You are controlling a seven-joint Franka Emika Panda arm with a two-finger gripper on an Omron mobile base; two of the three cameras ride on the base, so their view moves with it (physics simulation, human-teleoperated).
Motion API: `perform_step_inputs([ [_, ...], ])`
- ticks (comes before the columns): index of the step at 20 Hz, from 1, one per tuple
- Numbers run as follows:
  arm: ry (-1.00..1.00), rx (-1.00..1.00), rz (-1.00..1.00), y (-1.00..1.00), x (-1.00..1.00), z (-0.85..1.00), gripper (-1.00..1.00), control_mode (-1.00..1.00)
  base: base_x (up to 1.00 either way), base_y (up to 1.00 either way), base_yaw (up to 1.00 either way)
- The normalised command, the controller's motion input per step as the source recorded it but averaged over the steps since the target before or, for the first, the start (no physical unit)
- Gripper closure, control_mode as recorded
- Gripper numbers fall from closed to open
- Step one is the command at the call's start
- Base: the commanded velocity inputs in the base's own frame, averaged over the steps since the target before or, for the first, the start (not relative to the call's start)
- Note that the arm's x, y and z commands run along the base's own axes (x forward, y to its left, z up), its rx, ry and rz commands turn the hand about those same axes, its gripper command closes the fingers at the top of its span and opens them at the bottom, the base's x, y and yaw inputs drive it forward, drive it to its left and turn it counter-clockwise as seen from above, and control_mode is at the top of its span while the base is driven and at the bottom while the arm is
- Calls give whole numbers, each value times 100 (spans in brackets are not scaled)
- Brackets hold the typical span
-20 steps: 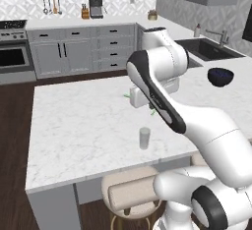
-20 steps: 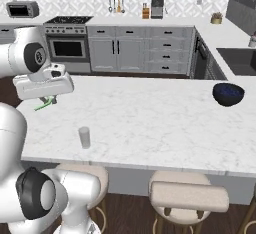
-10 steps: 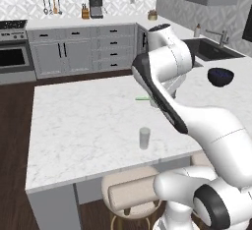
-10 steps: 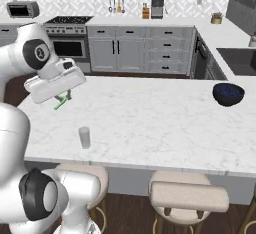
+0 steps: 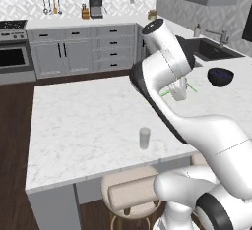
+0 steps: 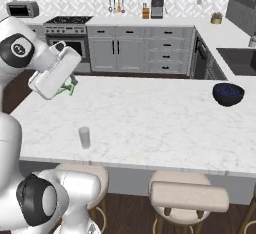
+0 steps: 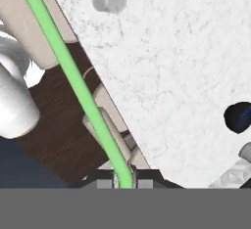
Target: Take a straw from the drawer in front and place it inside the glass cup on the dining counter.
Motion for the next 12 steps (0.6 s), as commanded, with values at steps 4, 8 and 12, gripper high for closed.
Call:
perform_step_inputs([
  [4,4,-38,50,0,0,-21,100,-100,0,0,0],
  [8,-9,-33,38,1,0,-24,100,-100,0,0,0],
  [12,-20,-28,23,3,24,-13,100,-100,0,0,0],
])
